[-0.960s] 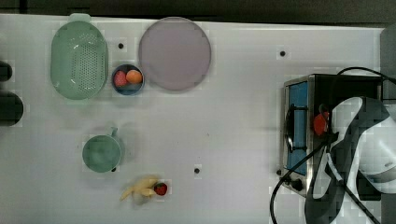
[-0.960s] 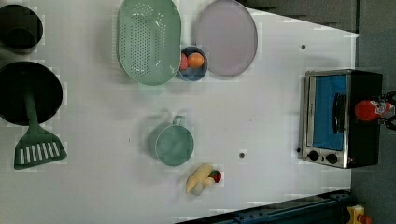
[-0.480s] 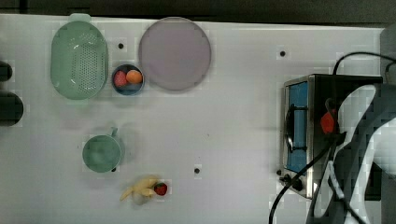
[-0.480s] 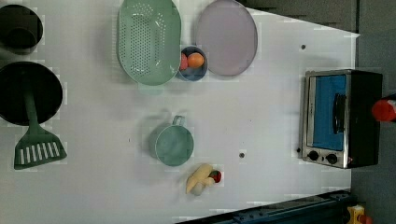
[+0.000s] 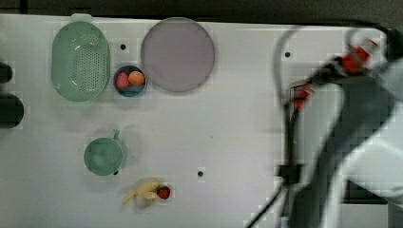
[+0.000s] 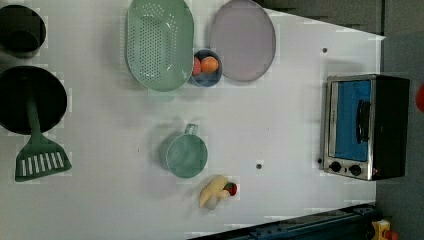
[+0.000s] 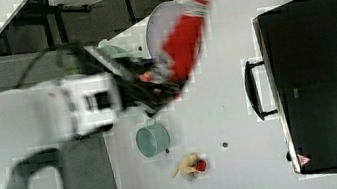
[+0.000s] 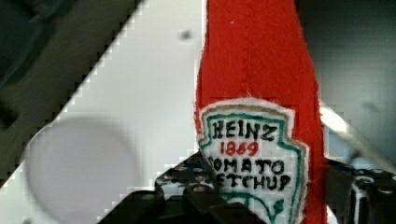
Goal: Pick Ketchup from oven and place it on table.
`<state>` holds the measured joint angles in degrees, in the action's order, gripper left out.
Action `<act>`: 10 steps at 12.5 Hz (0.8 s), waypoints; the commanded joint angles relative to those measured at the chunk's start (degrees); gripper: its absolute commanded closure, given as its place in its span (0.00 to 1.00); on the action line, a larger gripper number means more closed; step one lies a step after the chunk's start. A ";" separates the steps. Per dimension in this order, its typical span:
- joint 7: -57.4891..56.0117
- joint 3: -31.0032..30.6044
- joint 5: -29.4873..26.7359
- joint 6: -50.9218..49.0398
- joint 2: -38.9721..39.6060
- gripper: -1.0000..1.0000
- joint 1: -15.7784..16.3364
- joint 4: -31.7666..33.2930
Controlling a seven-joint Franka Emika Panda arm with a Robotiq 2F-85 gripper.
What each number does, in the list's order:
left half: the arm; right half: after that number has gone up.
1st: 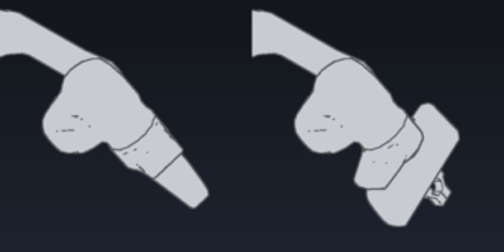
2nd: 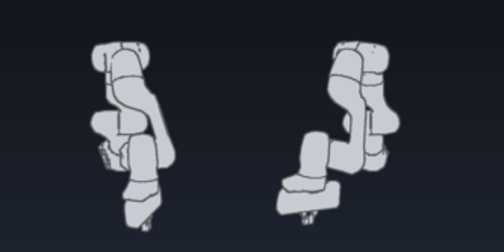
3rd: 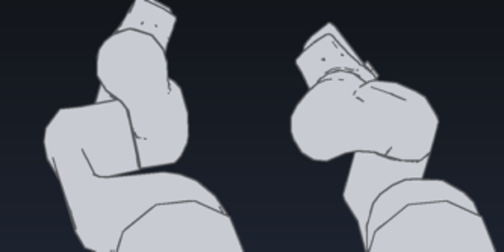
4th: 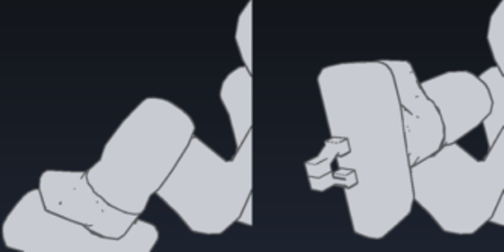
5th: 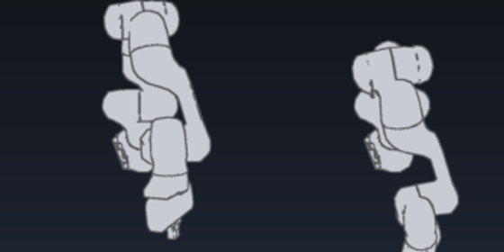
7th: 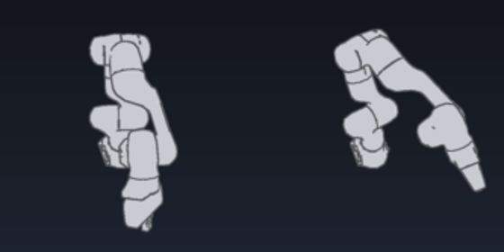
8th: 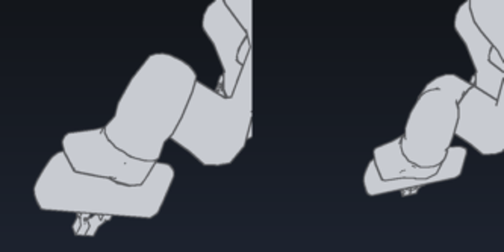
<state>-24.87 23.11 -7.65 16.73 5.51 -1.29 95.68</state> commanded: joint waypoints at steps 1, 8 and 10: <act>-8.78 -7.42 0.66 -2.13 2.27 0.36 3.76 -0.37; 3.63 -14.62 4.70 2.65 1.54 0.36 6.97 13.13; 5.02 -15.60 4.71 8.83 1.61 0.36 7.62 18.23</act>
<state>-23.96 5.71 -2.80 25.09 7.71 7.63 115.71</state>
